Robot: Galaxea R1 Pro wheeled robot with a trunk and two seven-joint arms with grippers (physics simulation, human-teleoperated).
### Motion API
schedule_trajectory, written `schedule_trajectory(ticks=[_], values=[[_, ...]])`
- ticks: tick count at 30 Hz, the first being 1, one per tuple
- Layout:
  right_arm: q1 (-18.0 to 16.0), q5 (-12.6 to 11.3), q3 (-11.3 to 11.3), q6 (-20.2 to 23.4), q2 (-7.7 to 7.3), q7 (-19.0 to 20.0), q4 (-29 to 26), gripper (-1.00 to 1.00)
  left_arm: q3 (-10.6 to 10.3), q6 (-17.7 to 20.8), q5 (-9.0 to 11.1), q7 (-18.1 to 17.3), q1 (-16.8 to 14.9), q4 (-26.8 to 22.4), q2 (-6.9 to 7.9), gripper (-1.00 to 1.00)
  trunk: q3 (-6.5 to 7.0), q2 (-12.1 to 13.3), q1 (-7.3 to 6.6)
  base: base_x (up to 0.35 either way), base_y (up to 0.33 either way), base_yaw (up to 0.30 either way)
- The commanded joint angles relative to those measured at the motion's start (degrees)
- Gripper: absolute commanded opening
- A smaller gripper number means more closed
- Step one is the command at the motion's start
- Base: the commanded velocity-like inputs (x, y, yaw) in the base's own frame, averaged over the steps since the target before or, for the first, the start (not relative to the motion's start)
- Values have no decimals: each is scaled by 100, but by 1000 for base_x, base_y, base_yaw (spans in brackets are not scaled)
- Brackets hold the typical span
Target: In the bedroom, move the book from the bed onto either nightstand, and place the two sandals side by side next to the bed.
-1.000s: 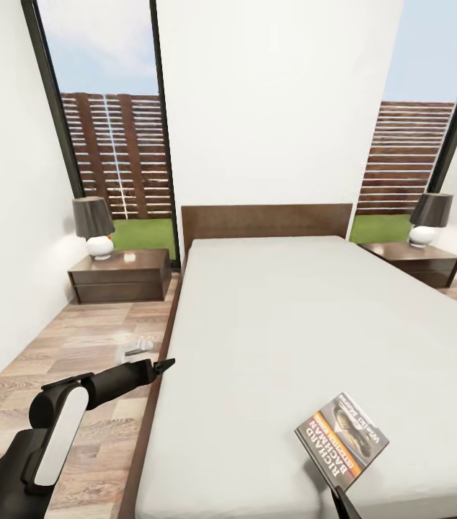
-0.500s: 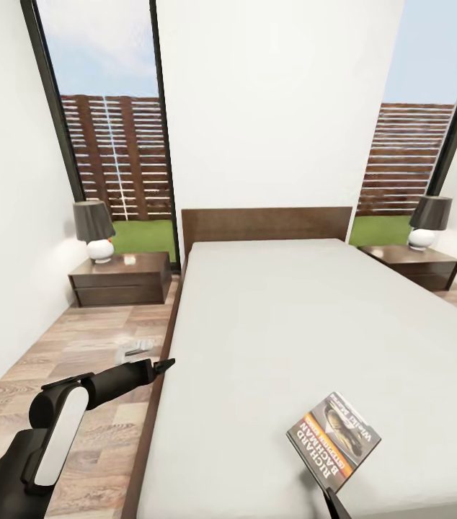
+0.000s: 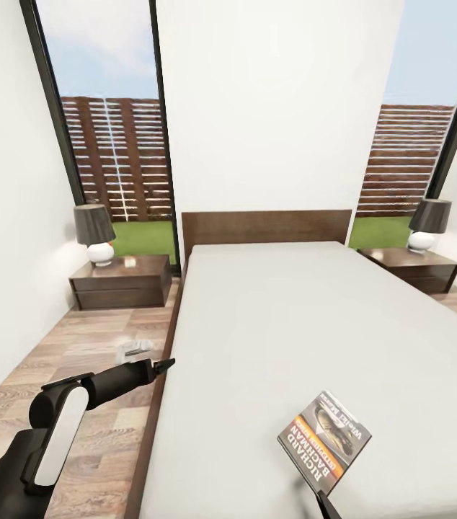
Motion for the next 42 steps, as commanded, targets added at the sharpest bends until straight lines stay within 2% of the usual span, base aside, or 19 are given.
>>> schedule_trajectory(ticks=[1,10,25,33,42], values=[[-3,-27,37,52,-1,14,3,-100,9,25,-42,-53,-4,-3,-1,100,13,39,-23,0,0,0],[2,-27,248,16,-1,-60,-21,-100,8,27,-42,-53,-4,0,2,100,174,400,-221,0,0,0],[3,-16,309,10,-1,-90,-13,-100,8,25,-42,-46,-4,2,0,100,444,1002,-551,0,0,0],[1,213,368,10,-1,-212,-6,-100,1,25,-49,-44,-4,2,-1,100,587,1322,-726,0,0,0],[2,281,375,14,0,-244,25,-100,0,25,-51,-44,-4,3,-1,100,749,1683,-924,0,0,0]])
